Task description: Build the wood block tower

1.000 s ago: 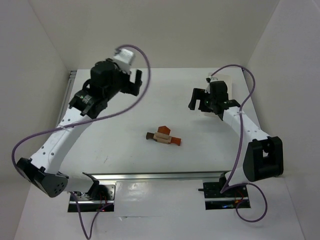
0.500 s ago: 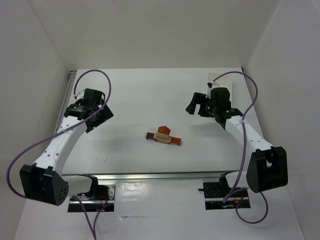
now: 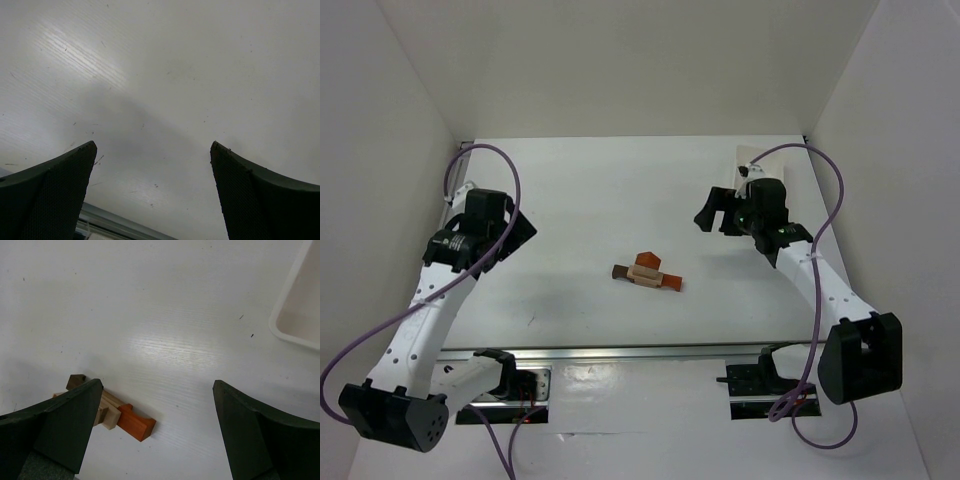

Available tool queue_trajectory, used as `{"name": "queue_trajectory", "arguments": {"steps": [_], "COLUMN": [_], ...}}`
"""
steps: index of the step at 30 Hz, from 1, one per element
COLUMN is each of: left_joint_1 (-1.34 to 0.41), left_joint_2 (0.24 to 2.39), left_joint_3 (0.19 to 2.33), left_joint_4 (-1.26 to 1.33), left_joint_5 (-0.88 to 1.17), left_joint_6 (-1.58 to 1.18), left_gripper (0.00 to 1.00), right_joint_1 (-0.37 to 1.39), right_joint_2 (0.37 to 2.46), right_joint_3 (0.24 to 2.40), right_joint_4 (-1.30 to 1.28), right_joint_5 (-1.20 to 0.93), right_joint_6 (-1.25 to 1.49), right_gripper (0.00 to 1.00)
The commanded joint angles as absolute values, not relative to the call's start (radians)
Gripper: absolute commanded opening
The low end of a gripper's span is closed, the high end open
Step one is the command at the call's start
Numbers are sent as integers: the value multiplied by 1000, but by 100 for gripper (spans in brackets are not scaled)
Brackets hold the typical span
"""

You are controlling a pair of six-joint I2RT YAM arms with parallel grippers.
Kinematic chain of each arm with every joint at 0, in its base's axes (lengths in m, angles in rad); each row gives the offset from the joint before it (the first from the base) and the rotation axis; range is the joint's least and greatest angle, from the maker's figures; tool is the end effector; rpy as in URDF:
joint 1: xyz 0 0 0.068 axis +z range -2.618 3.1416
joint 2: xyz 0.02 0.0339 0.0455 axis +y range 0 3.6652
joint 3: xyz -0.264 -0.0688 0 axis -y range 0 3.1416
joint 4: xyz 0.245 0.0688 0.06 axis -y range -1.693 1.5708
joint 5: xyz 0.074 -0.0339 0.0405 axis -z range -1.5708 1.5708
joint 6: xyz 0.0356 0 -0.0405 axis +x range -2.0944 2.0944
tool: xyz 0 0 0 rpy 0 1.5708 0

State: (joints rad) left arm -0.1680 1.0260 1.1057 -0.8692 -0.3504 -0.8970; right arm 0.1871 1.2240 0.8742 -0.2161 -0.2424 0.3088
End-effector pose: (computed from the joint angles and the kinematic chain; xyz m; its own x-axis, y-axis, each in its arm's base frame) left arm 0.1975 -0.0211 0.3423 -0.3733 -0.6812 -0.6298 -0.5977 0.6958 -0.3982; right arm 0.2663 0.0591 0.2760 -0.6173 0.1834 -0.7651 -0.2016 0.9031 0.3791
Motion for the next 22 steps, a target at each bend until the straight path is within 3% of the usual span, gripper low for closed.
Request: {"name": "queue_trajectory", "arguments": {"steps": [1, 22], "left_joint_1": [-169, -160], "left_joint_2": [1022, 1022], "left_joint_3": [1106, 1106], "left_joint_4": [-873, -862], "left_joint_5": [-363, -353], "left_joint_6": [-910, -891], "left_gripper": [100, 100], "right_joint_1": [183, 183], "right_joint_2": [1204, 1224], "right_joint_3": [874, 943], "right_joint_4": [-190, -236], "right_joint_5": [-222, -109], "right_joint_6": [291, 305], "right_gripper": [100, 100]}}
